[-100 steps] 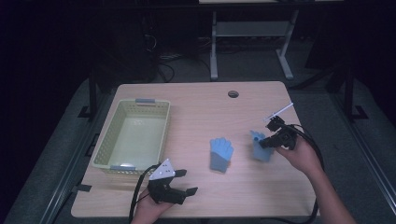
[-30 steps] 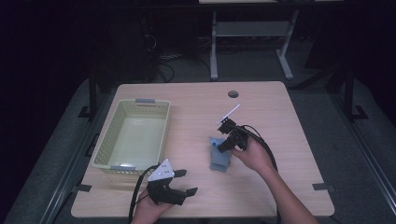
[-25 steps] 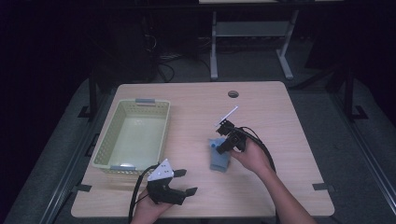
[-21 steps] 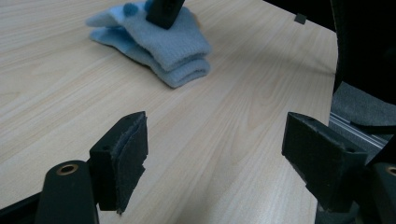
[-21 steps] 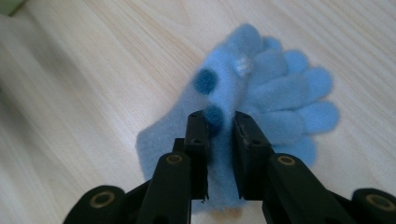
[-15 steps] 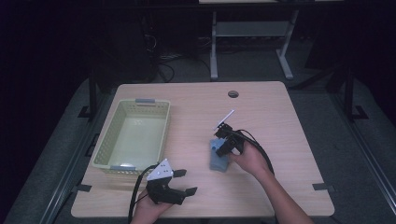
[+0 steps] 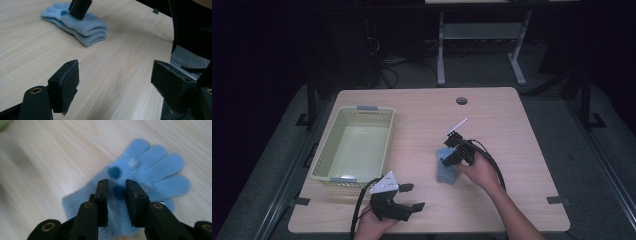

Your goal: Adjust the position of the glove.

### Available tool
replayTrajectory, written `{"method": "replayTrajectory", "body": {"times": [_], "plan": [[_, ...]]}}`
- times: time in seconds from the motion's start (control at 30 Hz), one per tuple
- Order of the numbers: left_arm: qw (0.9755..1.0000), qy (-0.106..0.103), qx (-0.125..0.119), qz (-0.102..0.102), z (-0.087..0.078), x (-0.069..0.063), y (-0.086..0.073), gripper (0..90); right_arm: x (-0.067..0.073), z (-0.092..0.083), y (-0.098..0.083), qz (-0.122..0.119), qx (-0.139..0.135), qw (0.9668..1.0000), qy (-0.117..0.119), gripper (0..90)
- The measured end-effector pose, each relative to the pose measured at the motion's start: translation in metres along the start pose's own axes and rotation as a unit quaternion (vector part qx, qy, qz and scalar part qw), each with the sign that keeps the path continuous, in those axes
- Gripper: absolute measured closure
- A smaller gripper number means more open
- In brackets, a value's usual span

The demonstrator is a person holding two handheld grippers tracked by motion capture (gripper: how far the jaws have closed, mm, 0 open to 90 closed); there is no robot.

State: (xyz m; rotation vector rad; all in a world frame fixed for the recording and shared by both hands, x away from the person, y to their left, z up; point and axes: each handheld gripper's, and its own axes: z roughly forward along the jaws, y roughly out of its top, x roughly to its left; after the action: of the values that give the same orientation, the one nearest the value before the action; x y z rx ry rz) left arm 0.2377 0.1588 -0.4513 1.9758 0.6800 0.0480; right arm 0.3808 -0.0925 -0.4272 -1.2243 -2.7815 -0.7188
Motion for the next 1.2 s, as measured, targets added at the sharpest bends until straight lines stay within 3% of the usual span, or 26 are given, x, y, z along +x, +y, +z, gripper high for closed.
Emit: {"method": "replayTrajectory", "body": {"times": [0.1, 0.23, 0.43, 0.5, 0.67, 0.73, 0.87, 0.9, 0.93, 1.0, 1.13, 1.17, 1.2], "plan": [[1.0, 0.0, -0.001, -0.004, 0.001, 0.0, 0.0, 22.5, 0.001, 0.008, -0.003, -0.004, 0.008, 0.9999, -0.005, 73.0], [0.9999, -0.005, 0.006, -0.012, 0.005, -0.004, -0.001, 23.1, 0.001, 0.01, -0.007, 0.004, -0.006, 1.0, -0.001, 71.6], [0.9992, -0.003, 0.003, -0.039, 0.013, -0.003, 0.007, 23.2, -0.001, -0.004, -0.018, 0.033, -0.043, 0.9984, 0.015, 55.2], [0.9992, 0.002, 0.005, -0.038, 0.015, -0.002, 0.012, 23.3, -0.003, -0.009, -0.023, 0.04, -0.048, 0.9979, 0.018, 50.6], [0.9985, 0.012, 0.004, -0.053, 0.023, 0.003, 0.026, 24.7, -0.007, -0.02, -0.037, 0.08, -0.076, 0.9934, 0.033, 43.1], [0.9966, 0.016, 0.003, -0.081, 0.031, 0.008, 0.036, 24.6, -0.01, -0.024, -0.042, 0.093, -0.084, 0.9912, 0.043, 41.5], [0.9938, 0.016, 0.012, -0.109, 0.042, 0.017, 0.046, 24.6, -0.015, -0.028, -0.05, 0.121, -0.105, 0.9857, 0.052, 40.4], [0.9938, 0.016, 0.012, -0.109, 0.042, 0.017, 0.046, 24.8, -0.015, -0.028, -0.05, 0.121, -0.105, 0.9857, 0.052, 40.4], [0.9914, 0.01, 0.013, -0.13, 0.046, 0.022, 0.05, 26.1, -0.017, -0.027, -0.055, 0.132, -0.106, 0.9839, 0.057, 39.6], [0.9886, 0.006, 0.02, -0.149, 0.051, 0.027, 0.053, 27.4, -0.019, -0.025, -0.059, 0.149, -0.109, 0.9807, 0.065, 39.0], [0.986, 0.01, 0.028, -0.164, 0.06, 0.032, 0.058, 29.5, -0.019, -0.023, -0.065, 0.165, -0.118, 0.9771, 0.065, 37.1], [0.9842, 0.008, 0.033, -0.174, 0.062, 0.034, 0.059, 29.8, -0.019, -0.023, -0.066, 0.167, -0.119, 0.9763, 0.067, 37.1], [0.9806, 0.008, 0.04, -0.191, 0.066, 0.039, 0.061, 30.0, -0.02, -0.022, -0.067, 0.172, -0.122, 0.9751, 0.07, 37.1]]}}
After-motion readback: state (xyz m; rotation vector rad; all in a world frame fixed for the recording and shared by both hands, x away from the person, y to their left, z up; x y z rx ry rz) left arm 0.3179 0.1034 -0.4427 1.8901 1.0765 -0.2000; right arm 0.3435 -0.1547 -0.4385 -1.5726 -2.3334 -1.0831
